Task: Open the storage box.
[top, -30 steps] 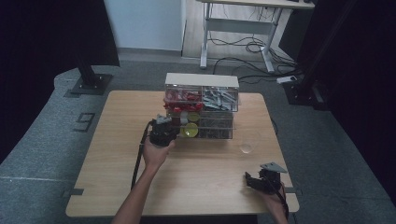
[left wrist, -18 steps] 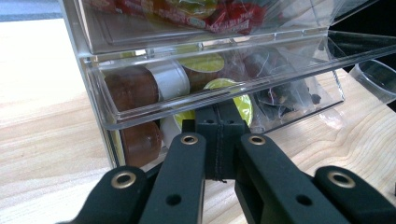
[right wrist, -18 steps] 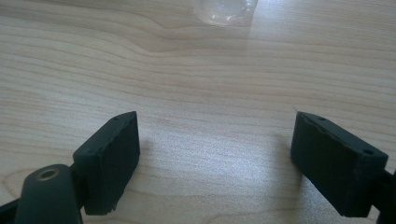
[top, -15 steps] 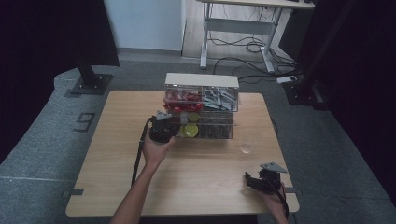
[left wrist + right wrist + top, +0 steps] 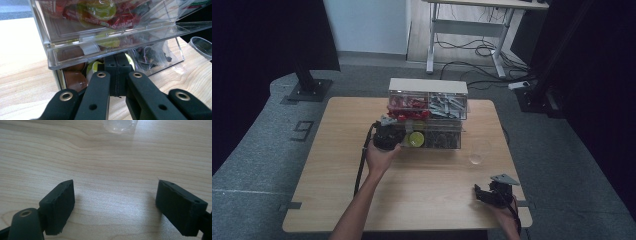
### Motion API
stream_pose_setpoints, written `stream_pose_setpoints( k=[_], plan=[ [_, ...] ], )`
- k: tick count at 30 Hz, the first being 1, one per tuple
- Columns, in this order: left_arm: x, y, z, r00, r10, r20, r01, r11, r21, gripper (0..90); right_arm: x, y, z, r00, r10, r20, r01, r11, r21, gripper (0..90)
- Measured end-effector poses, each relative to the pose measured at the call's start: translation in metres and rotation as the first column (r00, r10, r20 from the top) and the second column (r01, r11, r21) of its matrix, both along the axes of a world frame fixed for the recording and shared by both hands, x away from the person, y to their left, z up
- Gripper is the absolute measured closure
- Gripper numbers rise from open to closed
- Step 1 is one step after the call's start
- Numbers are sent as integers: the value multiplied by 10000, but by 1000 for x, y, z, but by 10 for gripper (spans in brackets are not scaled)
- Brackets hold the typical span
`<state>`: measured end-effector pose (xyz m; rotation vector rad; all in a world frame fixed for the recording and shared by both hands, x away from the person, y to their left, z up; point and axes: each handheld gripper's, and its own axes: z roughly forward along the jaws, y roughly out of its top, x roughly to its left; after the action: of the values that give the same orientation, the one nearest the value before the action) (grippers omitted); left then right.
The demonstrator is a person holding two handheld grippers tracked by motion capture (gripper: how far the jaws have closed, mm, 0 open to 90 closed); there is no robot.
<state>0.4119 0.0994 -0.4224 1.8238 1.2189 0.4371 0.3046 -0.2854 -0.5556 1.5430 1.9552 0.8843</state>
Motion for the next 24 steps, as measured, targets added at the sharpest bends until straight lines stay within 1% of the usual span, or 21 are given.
stream_pose_setpoints(
  k=[6, 14, 20, 24],
  plan=[
    [3, 1, 2, 10000, 82, -28, -82, 10000, -50, 900, 0, 0, 0, 10000, 0, -1, 0, 10000, 0, 162],
    [6, 3, 6, 9999, 134, 27, -133, 9999, -66, 900, 0, 0, 0, 10000, 1, -3, -1, 10000, 2, 162],
    [10, 1, 8, 9998, 193, 74, -193, 9998, -77, 900, 0, 0, 0, 10000, 32, 7, -32, 10000, -3, 162],
    [12, 0, 8, 9999, 160, 59, -160, 9999, -14, 900, 0, 0, 0, 10000, 37, 6, -37, 10000, 2, 162]
  ],
)
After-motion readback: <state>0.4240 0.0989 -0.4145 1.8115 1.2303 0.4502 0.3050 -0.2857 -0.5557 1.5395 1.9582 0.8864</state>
